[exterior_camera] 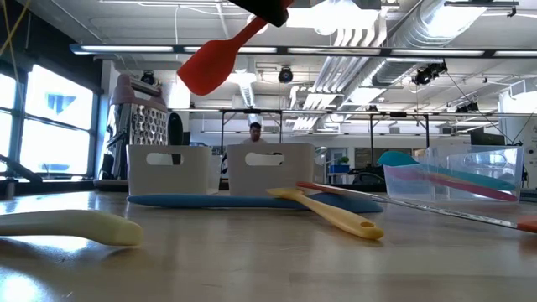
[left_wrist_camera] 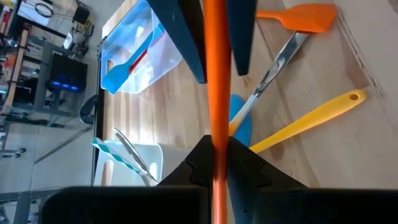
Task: Pick & Place Kitchen Items
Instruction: Put the right orange spatula into the transparent bin
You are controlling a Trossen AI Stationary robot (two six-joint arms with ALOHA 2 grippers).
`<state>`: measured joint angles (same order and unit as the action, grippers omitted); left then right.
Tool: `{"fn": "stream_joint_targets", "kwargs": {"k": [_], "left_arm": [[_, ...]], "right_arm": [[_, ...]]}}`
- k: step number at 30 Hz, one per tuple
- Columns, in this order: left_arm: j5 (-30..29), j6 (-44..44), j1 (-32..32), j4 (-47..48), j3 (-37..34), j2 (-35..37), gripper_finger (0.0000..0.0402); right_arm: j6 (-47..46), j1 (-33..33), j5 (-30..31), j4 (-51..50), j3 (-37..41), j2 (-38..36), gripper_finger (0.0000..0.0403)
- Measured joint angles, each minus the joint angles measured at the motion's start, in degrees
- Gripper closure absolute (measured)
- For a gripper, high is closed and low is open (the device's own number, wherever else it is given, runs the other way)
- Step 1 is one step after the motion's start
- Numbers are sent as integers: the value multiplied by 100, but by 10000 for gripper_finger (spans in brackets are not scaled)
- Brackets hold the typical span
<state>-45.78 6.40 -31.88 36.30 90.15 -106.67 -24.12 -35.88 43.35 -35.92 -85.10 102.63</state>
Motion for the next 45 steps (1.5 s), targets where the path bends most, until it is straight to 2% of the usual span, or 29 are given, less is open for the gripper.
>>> {"fn": "stream_joint_targets", "kwargs": {"k": [4, 13, 17, 24, 32, 36, 45], "left_arm": [[4, -47, 0, -5, 0, 0, 384], [83, -231, 1, -9, 0, 0, 378], [130, -212, 2, -16, 0, 0, 354], [-217, -329, 0, -154, 0, 0, 305], [-267, -394, 0, -390, 0, 0, 226], [-166, -759, 0, -629, 0, 0, 193], [-177, -818, 0, -650, 2, 0, 174]], "right_arm": [[2, -2, 74, -22, 0, 0, 373], [21, -2, 120, -37, 0, 0, 373], [24, 0, 95, -21, 0, 0, 374], [26, 9, 110, -22, 0, 0, 374], [24, 2, 84, -22, 45, 0, 374], [-130, 7, 110, -19, 282, 0, 374], [-565, -134, 280, -91, 581, 4, 374]]}}
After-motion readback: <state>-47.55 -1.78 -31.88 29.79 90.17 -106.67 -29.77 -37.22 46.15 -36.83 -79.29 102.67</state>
